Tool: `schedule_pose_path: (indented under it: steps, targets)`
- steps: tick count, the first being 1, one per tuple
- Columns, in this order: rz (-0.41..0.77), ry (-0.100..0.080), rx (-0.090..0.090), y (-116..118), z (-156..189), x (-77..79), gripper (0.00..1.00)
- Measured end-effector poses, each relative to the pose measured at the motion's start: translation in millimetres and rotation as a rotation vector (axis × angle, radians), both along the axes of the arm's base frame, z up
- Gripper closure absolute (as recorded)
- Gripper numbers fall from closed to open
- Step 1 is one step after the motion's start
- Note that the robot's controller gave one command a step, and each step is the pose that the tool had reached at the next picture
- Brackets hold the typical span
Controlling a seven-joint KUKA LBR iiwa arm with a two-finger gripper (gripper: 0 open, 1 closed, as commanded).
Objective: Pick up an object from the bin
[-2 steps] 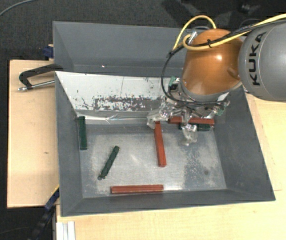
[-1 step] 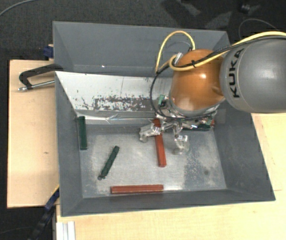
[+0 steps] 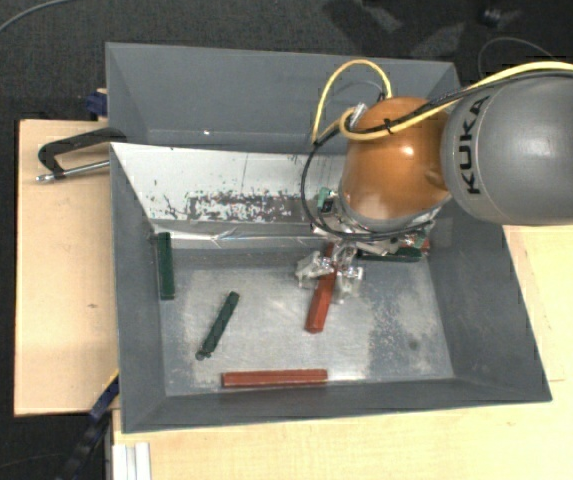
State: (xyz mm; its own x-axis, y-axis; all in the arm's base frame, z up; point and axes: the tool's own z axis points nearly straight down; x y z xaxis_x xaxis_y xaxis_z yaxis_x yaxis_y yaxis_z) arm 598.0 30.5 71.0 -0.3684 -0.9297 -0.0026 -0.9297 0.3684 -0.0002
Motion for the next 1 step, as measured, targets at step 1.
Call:
schedule_pose_path:
  steps: [1]
  targets:
    - [0.052, -0.013, 0.000, -3.6, 141.5, -21.0, 1.00]
